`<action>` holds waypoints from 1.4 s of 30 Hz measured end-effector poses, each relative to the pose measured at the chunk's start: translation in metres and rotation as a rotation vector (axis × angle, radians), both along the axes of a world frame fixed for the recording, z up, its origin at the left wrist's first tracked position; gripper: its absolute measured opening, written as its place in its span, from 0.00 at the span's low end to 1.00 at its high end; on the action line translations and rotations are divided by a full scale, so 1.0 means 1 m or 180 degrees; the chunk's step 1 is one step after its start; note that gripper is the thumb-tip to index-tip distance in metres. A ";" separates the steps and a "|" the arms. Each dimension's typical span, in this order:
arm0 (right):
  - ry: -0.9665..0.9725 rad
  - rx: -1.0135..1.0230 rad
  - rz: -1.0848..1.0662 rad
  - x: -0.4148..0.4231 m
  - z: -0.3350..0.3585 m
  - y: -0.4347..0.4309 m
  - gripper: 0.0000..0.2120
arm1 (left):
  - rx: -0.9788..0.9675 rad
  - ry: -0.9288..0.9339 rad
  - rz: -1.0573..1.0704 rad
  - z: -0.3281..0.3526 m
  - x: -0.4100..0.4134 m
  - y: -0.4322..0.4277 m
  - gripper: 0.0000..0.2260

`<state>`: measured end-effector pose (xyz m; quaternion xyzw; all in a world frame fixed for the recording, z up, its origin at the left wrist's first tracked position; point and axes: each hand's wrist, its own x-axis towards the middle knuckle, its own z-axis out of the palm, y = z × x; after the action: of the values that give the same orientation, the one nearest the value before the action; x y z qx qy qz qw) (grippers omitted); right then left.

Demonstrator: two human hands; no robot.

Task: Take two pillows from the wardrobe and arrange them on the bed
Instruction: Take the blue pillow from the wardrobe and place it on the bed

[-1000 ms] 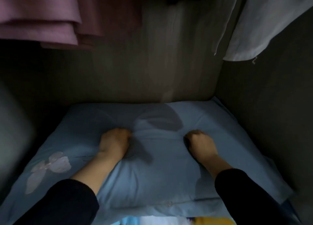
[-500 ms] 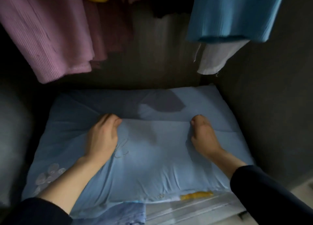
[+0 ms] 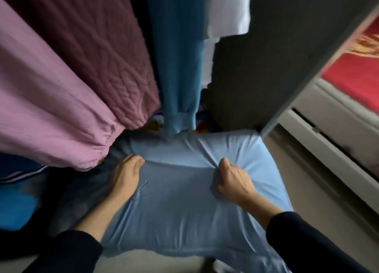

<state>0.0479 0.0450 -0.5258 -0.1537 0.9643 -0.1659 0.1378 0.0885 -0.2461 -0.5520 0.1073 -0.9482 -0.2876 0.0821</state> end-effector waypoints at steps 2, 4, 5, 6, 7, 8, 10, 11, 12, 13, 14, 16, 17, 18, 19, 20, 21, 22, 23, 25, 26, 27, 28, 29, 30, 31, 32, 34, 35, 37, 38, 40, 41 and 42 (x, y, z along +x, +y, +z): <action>-0.0133 0.0041 -0.0031 0.010 0.035 0.018 0.16 | -0.0035 -0.0009 -0.0192 0.023 0.011 0.016 0.09; -0.0102 -0.0024 -0.0040 0.015 0.066 0.028 0.14 | -0.0055 0.0039 -0.0251 0.050 0.021 0.026 0.10; -0.0058 -0.0047 -0.0016 0.018 0.080 0.031 0.13 | -0.0050 0.0056 -0.0250 0.062 0.026 0.028 0.10; -0.0009 -0.0054 0.0039 0.021 0.094 0.034 0.12 | -0.0040 0.0062 -0.0246 0.073 0.033 0.030 0.11; 0.0029 -0.0061 0.0113 0.026 0.107 0.036 0.12 | -0.0032 0.0062 -0.0241 0.083 0.043 0.032 0.11; 0.0080 -0.0084 0.0197 0.033 0.120 0.039 0.12 | -0.0039 0.0052 -0.0228 0.093 0.053 0.035 0.11; 0.0221 -0.0072 0.0427 0.050 0.143 0.050 0.13 | -0.0084 -0.0002 -0.0223 0.112 0.076 0.048 0.11; 0.0283 -0.0056 0.0534 0.059 0.153 0.061 0.13 | -0.0117 -0.0049 -0.0259 0.120 0.086 0.058 0.10; 0.0329 -0.0052 0.0614 0.067 0.162 0.074 0.13 | -0.0139 -0.0102 -0.0317 0.128 0.093 0.071 0.10; 0.0354 -0.0032 0.0669 0.074 0.170 0.091 0.13 | -0.0129 -0.0164 -0.0394 0.135 0.097 0.086 0.10; 0.0364 -0.0006 0.0696 0.079 0.178 0.110 0.13 | -0.0077 -0.0234 -0.0485 0.143 0.099 0.104 0.11; 0.0355 -0.0001 0.0679 0.079 0.193 0.158 0.13 | 0.0065 -0.0370 -0.0657 0.157 0.095 0.149 0.13; 0.0337 -0.0031 0.0638 0.077 0.202 0.184 0.16 | 0.0116 -0.0433 -0.0727 0.164 0.091 0.174 0.14; 0.0310 -0.0046 0.0601 0.074 0.211 0.212 0.20 | 0.0164 -0.0458 -0.0777 0.171 0.087 0.200 0.15; 0.0301 -0.0022 0.0597 0.072 0.220 0.241 0.25 | 0.0207 -0.0472 -0.0839 0.178 0.082 0.226 0.16; 0.0328 0.0023 0.0646 0.069 0.229 0.269 0.29 | 0.0221 -0.0532 -0.0967 0.185 0.076 0.253 0.18; 0.0389 0.0067 0.0740 0.067 0.238 0.298 0.30 | 0.0174 -0.0617 -0.1174 0.192 0.068 0.279 0.22; 0.0467 0.0113 0.0852 0.065 0.245 0.326 0.29 | 0.0071 -0.0727 -0.1428 0.198 0.059 0.304 0.26; 0.0542 0.0204 0.0967 0.062 0.251 0.353 0.26 | -0.0037 -0.0850 -0.1684 0.204 0.048 0.329 0.28; 0.0642 0.0499 0.1127 0.053 0.260 0.400 0.19 | -0.0102 -0.1013 -0.2114 0.216 0.026 0.376 0.28; 0.0655 0.0659 0.1130 0.046 0.265 0.421 0.18 | -0.0091 -0.1001 -0.2272 0.222 0.015 0.399 0.27; 0.0662 0.0798 0.1074 0.037 0.271 0.441 0.19 | -0.0080 -0.0923 -0.2386 0.227 0.003 0.421 0.25; 0.0676 0.0907 0.0982 0.026 0.277 0.460 0.19 | -0.0029 -0.0810 -0.2454 0.233 -0.010 0.443 0.23; 0.0701 0.0994 0.0883 0.013 0.284 0.479 0.18 | 0.0057 -0.0708 -0.2491 0.237 -0.023 0.464 0.22; 0.0731 0.1062 0.0777 -0.001 0.292 0.496 0.18 | 0.0159 -0.0633 -0.2515 0.243 -0.038 0.485 0.21; 0.0775 0.1112 0.0653 -0.017 0.299 0.513 0.17 | 0.0253 -0.0562 -0.2522 0.250 -0.055 0.504 0.20; 0.0852 0.1135 0.0496 -0.034 0.307 0.529 0.17 | 0.0338 -0.0479 -0.2507 0.257 -0.074 0.524 0.19; 0.1110 0.1083 0.0060 -0.071 0.319 0.557 0.15 | 0.0478 -0.0255 -0.2467 0.272 -0.117 0.560 0.18; 0.1204 0.1062 -0.0205 -0.091 0.323 0.570 0.15 | 0.0536 -0.0154 -0.2464 0.279 -0.141 0.577 0.17; 0.1246 0.1093 -0.0727 -0.136 0.329 0.591 0.14 | 0.0608 0.0003 -0.2512 0.291 -0.191 0.610 0.18; 0.1264 0.1090 -0.0955 -0.158 0.330 0.600 0.13 | 0.0630 0.0091 -0.2563 0.295 -0.216 0.624 0.18; 0.1369 0.0929 -0.1374 -0.206 0.330 0.614 0.11 | 0.0682 0.0242 -0.2665 0.300 -0.267 0.648 0.19; 0.1443 0.0795 -0.1556 -0.232 0.331 0.619 0.10 | 0.0700 0.0287 -0.2675 0.302 -0.294 0.658 0.20; 0.1493 0.0690 -0.1706 -0.257 0.331 0.624 0.11 | 0.0718 0.0305 -0.2649 0.302 -0.319 0.667 0.20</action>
<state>-0.2091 0.6691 -0.1943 0.0858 0.9877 -0.0533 -0.1197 -0.2303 0.4212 -0.2500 -0.2893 -0.8684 -0.4027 -0.0092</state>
